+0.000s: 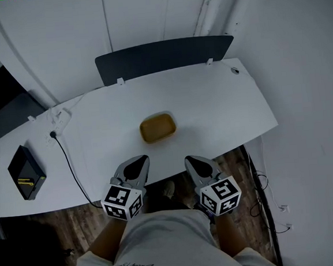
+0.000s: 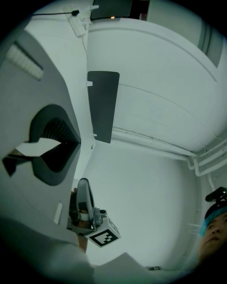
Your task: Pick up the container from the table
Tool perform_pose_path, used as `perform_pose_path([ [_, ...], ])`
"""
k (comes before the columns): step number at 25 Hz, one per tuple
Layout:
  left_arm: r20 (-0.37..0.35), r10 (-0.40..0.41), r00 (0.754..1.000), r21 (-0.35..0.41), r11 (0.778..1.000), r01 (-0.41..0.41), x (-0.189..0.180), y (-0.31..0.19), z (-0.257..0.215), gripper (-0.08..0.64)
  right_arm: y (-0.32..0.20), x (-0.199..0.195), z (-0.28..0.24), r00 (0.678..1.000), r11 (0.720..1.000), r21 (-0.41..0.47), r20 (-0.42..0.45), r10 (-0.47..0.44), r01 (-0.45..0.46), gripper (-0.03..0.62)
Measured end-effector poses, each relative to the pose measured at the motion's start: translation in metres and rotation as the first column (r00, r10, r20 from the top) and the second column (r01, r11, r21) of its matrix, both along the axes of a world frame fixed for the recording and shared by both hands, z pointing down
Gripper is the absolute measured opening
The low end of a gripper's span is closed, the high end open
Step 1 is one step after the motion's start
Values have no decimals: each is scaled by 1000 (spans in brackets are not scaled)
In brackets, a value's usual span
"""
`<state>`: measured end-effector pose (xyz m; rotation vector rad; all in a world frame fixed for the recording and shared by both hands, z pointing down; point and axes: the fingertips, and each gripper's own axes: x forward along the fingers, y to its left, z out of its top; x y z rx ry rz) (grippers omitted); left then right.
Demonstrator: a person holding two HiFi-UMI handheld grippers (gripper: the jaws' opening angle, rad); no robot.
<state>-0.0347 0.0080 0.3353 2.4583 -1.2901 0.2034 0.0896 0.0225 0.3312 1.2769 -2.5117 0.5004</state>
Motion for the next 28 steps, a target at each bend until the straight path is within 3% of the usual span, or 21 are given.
perform_pose_path([
  [14, -10, -62, 998, -11, 998, 62, 34, -81, 2, 0, -90, 33, 1, 998, 998, 4, -7, -57, 57, 15],
  [28, 7, -113, 994, -25, 993, 113, 31, -91, 1, 0, -111, 36, 6, 995, 995, 1, -2, -102, 102, 15],
])
